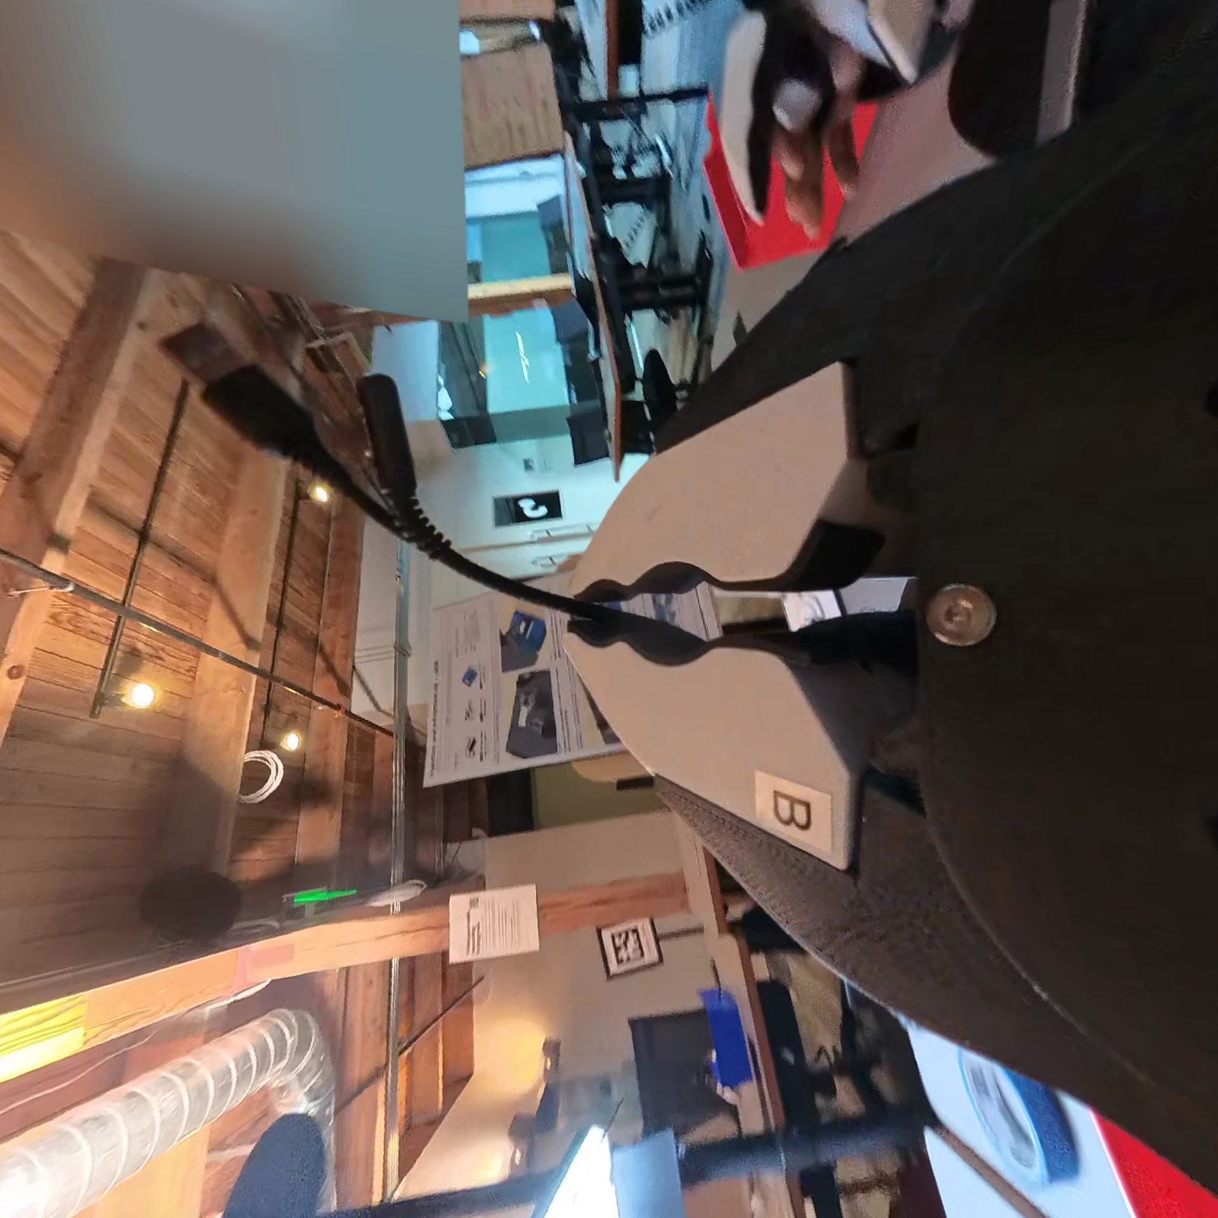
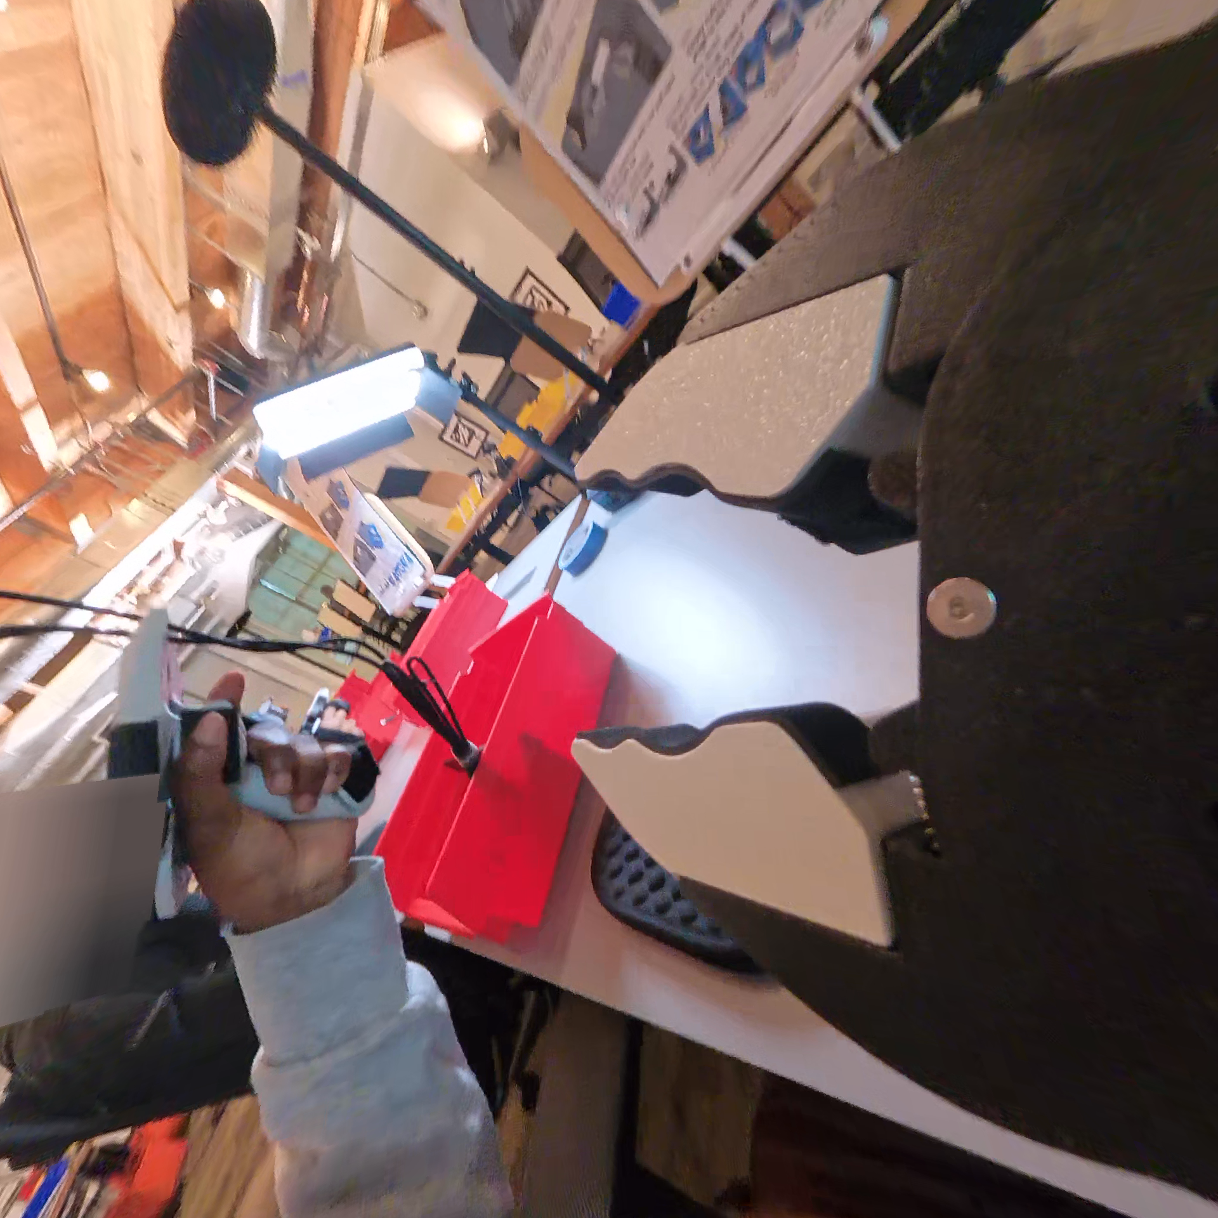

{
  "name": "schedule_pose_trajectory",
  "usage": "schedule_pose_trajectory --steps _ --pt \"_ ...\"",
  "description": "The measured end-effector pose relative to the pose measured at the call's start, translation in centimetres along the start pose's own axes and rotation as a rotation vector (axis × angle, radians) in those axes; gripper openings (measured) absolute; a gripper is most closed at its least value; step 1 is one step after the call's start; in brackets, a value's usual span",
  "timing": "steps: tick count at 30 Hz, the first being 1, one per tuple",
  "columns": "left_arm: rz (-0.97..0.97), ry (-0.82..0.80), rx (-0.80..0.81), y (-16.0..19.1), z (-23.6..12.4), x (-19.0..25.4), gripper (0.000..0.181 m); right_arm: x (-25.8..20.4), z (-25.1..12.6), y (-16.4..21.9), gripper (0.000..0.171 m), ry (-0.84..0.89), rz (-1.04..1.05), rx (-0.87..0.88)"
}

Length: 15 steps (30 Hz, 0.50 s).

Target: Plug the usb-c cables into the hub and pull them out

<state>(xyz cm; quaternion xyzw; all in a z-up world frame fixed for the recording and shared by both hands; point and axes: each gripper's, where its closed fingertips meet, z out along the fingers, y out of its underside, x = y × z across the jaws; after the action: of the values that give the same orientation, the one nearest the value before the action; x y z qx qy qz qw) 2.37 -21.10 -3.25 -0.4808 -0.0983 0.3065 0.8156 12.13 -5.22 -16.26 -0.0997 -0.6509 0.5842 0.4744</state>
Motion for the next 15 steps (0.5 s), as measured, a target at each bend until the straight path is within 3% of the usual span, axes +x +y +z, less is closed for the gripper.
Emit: schedule_pose_trajectory --steps 7,10,15 --pt "-0.136 0.192 0.008 1.3 1.1 6.8 0.005 -1.6 4.2 -1.1 0.087 -0.093 0.084 0.047" --pt "-0.140 0.264 0.000 2.7 1.6 9.4 0.005 -1.9 5.3 -2.1 0.083 -0.100 0.132 0.090" --pt "-0.371 0.371 0.053 2.8 2.5 12.8 0.005 -3.0 7.7 -1.5 0.078 -0.120 0.176 0.072"
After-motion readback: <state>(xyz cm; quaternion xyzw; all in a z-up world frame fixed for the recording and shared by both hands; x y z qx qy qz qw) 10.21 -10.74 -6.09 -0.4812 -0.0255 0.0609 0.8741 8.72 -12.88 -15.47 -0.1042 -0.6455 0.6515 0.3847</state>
